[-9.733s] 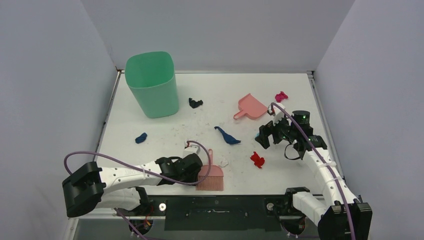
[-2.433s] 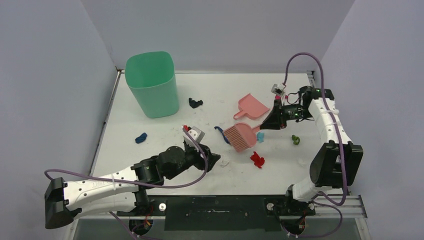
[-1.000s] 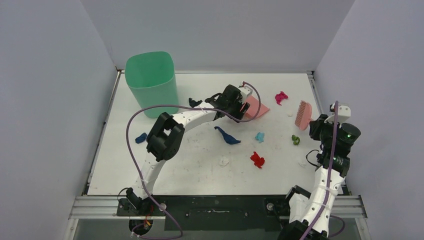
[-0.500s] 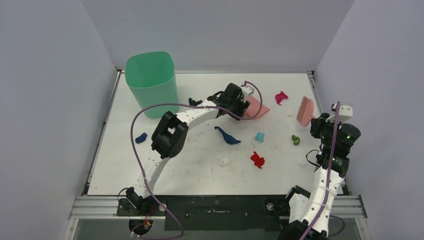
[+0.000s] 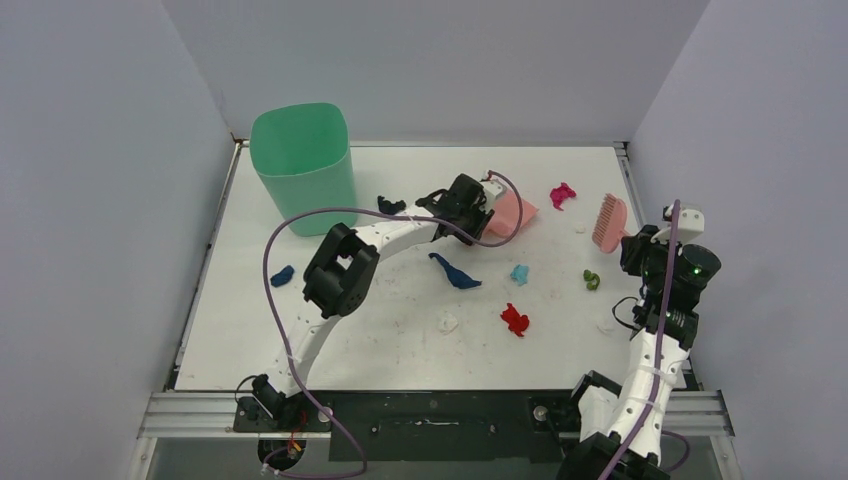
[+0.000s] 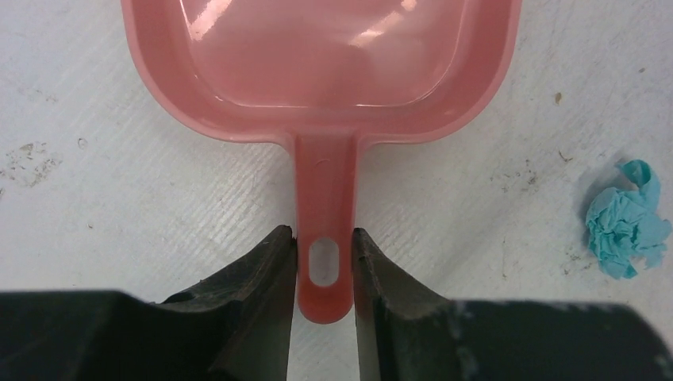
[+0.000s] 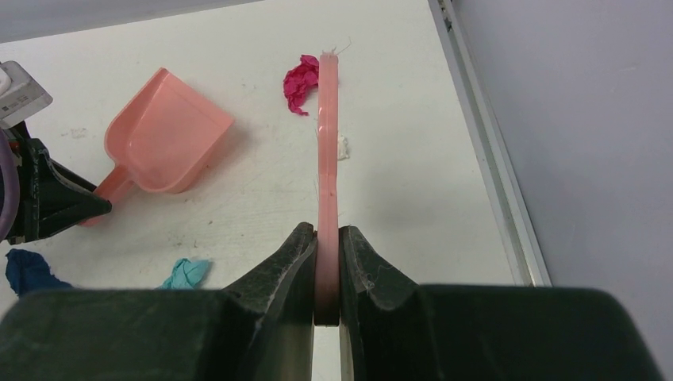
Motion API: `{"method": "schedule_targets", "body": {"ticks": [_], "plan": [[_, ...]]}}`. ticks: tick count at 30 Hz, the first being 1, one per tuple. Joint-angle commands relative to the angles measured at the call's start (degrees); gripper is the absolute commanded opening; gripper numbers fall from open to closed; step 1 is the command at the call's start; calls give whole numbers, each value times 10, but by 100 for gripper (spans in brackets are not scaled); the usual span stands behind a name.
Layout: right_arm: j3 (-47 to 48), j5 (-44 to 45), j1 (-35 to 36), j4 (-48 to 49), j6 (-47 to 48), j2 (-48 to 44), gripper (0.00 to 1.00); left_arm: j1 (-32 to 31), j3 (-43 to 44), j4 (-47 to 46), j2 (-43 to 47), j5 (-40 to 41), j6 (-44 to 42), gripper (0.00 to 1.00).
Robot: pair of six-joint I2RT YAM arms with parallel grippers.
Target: Sweep away the paper scraps from the table
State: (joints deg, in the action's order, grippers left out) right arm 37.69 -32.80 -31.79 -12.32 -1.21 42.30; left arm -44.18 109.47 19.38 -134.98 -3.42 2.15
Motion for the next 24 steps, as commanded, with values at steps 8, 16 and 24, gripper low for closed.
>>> {"method": "schedule_targets", "body": {"ticks": [8,16,24], "plan": [[11,11,30,47,9,19,5,-3,-19,14,127,27,9,0],[13,24,53,41,29,19,5,-4,-132,69,249,62,79,0],[14,29,76,37,38,10,5,-32,-296,207,464,90,139,2]]}}
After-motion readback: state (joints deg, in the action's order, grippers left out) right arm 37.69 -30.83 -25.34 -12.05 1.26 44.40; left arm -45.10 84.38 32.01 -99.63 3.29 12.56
